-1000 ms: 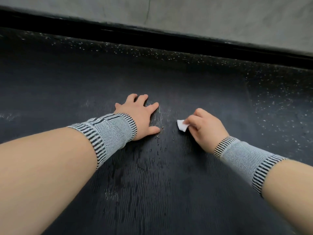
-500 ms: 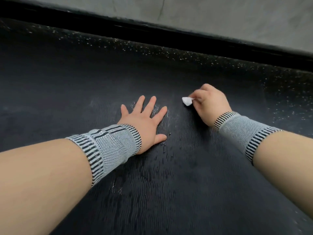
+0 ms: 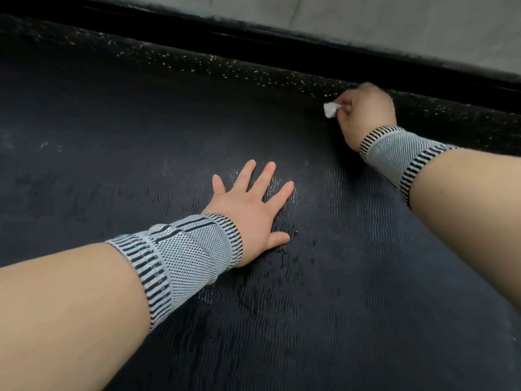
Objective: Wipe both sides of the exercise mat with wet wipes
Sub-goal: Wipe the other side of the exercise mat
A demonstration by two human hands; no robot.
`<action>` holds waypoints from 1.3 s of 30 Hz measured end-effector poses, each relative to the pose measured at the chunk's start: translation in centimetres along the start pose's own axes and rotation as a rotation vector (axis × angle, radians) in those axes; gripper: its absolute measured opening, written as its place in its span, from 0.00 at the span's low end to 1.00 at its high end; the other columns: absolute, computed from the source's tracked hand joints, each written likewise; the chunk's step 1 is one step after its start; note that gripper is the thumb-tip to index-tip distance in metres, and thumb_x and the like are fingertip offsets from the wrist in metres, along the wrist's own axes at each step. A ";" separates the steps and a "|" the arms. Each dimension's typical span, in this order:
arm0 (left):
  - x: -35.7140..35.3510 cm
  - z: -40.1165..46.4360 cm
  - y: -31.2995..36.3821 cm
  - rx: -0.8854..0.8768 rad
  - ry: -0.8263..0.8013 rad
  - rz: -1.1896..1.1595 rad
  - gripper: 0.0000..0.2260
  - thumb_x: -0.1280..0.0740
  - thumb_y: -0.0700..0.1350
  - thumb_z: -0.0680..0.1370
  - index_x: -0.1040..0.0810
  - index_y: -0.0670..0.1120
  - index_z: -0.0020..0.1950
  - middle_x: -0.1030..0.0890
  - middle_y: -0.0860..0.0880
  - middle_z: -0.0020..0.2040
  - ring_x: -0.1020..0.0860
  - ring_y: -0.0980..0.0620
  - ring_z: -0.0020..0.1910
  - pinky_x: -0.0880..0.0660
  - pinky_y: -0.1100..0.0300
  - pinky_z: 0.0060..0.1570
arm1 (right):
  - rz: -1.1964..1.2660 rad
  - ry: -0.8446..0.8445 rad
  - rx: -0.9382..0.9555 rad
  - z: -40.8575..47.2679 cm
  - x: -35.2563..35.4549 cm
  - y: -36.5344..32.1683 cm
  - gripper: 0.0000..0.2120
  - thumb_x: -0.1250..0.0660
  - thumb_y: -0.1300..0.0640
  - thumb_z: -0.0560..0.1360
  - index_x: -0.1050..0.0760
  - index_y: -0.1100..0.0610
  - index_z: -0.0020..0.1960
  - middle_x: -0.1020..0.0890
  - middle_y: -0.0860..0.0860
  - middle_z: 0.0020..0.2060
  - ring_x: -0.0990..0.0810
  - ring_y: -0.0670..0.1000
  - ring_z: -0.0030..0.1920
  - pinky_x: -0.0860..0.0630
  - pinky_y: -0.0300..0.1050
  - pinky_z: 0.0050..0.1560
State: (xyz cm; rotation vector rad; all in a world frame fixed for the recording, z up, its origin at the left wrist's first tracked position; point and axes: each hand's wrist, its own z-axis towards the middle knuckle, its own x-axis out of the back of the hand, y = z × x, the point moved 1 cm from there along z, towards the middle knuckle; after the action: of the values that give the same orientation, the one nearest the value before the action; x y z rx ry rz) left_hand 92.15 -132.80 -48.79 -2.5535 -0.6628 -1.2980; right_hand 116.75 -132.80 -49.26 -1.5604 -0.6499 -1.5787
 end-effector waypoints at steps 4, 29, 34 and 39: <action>0.0 0.1 0.0 0.004 -0.012 0.020 0.37 0.50 0.69 0.78 0.69 0.58 0.77 0.72 0.48 0.77 0.69 0.41 0.76 0.51 0.29 0.70 | 0.031 -0.006 -0.048 2.3 -0.6 -1.6 0.14 0.41 0.57 0.78 0.22 0.55 0.60 0.25 0.59 0.58 0.25 0.60 0.58 0.30 0.46 0.55; -0.2 0.2 0.0 0.001 0.010 0.048 0.37 0.51 0.69 0.78 0.68 0.57 0.78 0.70 0.47 0.78 0.67 0.40 0.77 0.49 0.29 0.69 | 0.079 -0.018 0.038 -0.2 -0.7 -3.3 0.14 0.41 0.55 0.78 0.22 0.54 0.60 0.25 0.58 0.57 0.26 0.60 0.58 0.31 0.47 0.55; -0.3 0.2 -0.1 -0.006 0.033 0.036 0.37 0.51 0.69 0.78 0.68 0.56 0.78 0.70 0.46 0.78 0.67 0.40 0.77 0.50 0.28 0.69 | 0.150 -0.058 0.230 -8.0 0.4 -2.8 0.10 0.35 0.61 0.75 0.19 0.57 0.55 0.22 0.58 0.51 0.23 0.59 0.51 0.27 0.50 0.52; -0.2 0.2 -0.1 -0.008 0.034 0.031 0.37 0.51 0.69 0.78 0.68 0.56 0.78 0.70 0.46 0.78 0.67 0.40 0.77 0.50 0.29 0.69 | 0.136 -0.080 0.244 -7.3 0.2 -2.7 0.11 0.37 0.59 0.77 0.19 0.56 0.56 0.23 0.56 0.52 0.23 0.56 0.52 0.28 0.46 0.52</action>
State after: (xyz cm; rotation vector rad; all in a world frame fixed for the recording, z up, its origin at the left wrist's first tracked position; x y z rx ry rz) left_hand 92.10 -132.71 -49.08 -2.5320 -0.6104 -1.3332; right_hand 110.39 -137.37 -49.35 -1.4584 -0.7355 -1.2907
